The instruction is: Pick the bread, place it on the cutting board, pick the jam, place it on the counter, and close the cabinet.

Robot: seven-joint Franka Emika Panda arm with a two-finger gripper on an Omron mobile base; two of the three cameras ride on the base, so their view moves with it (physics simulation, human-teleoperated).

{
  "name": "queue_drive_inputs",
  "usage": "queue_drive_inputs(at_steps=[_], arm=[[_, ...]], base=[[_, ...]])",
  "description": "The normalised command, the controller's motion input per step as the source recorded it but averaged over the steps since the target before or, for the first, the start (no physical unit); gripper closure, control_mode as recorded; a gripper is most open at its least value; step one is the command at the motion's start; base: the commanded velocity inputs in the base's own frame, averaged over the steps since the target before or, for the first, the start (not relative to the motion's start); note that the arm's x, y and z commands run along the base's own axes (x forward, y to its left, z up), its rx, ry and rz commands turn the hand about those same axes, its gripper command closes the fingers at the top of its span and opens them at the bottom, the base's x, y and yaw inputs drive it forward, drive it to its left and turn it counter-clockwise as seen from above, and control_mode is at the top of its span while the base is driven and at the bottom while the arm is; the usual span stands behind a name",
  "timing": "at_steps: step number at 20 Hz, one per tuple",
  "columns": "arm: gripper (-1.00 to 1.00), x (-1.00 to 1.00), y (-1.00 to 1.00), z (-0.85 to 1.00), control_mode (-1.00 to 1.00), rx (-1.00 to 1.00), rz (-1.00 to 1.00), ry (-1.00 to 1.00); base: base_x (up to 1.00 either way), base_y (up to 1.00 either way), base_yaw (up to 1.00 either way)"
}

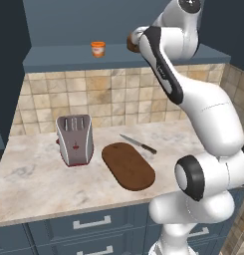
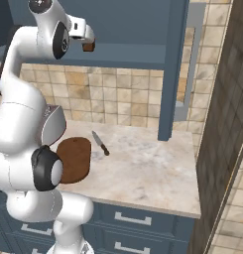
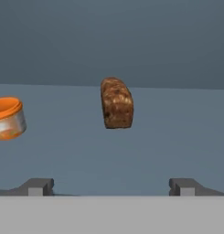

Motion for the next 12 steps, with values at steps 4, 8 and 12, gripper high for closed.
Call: queue_drive_inputs(at_steps=[4, 8, 12], arm=[[-1.00, 0.32, -0.03, 0.00, -1.00, 0.00, 0.01, 0.00], [-1.00, 0.32, 0.00, 0.00, -1.00, 0.00, 0.01, 0.00], [-1.00, 0.32, -0.02, 0.00, -1.00, 0.00, 0.01, 0.00]], base=[[0.00, 0.00, 0.00], [0.00, 0.00, 0.00], [0.00, 0.00, 0.00]])
